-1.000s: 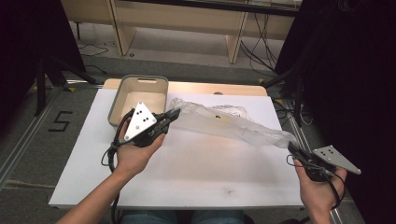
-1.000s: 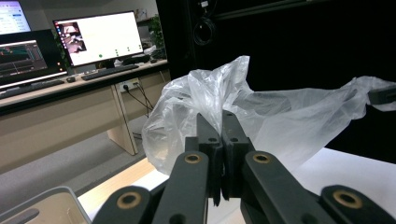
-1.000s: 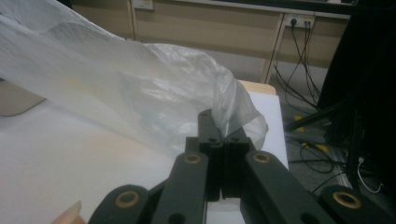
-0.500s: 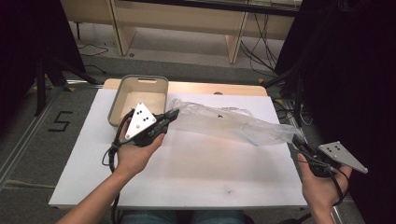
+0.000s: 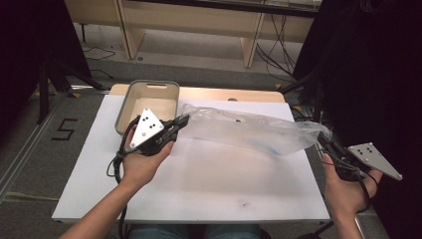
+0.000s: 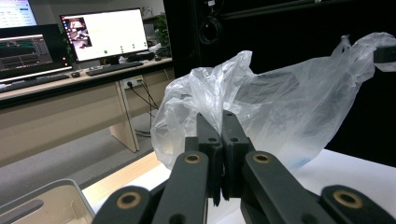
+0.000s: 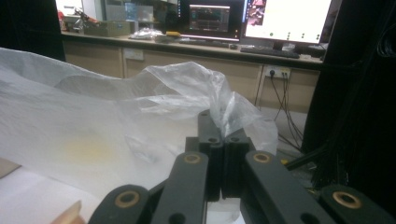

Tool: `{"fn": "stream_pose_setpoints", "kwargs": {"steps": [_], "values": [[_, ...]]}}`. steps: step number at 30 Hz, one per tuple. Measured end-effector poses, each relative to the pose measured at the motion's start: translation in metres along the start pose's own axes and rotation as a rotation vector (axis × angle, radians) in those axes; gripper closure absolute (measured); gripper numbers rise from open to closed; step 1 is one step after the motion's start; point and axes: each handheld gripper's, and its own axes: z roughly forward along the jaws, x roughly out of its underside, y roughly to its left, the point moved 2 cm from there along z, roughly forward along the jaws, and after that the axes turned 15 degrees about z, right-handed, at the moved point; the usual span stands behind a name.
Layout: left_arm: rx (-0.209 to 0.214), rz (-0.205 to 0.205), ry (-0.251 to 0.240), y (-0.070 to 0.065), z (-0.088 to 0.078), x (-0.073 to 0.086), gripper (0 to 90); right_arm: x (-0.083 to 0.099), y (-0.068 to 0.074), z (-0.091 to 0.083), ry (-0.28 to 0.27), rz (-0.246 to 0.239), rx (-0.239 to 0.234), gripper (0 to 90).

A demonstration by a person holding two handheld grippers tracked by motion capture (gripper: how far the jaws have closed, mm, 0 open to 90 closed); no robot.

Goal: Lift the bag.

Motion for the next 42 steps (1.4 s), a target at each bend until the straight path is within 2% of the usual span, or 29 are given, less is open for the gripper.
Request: {"fn": "stream_pose_setpoints", "kwargs": {"steps": [7,14,27,42], "values": [[-0.008,-0.028,0.004,0.003,0.001,0.003,88.7,-0.004,0.002,0.005,-0.011,0.004,-0.003,89.9],[-0.007,-0.014,-0.019,0.002,-0.003,-0.006,88.7,-0.008,0.005,0.004,-0.028,0.007,-0.006,89.9],[-0.012,-0.015,-0.054,0.003,-0.004,-0.016,88.7,-0.014,0.004,0.0,-0.054,0.014,-0.006,89.9],[-0.024,-0.026,-0.056,0.007,0.002,-0.016,88.6,-0.015,0.004,0.006,-0.054,0.017,-0.002,89.9]]}}
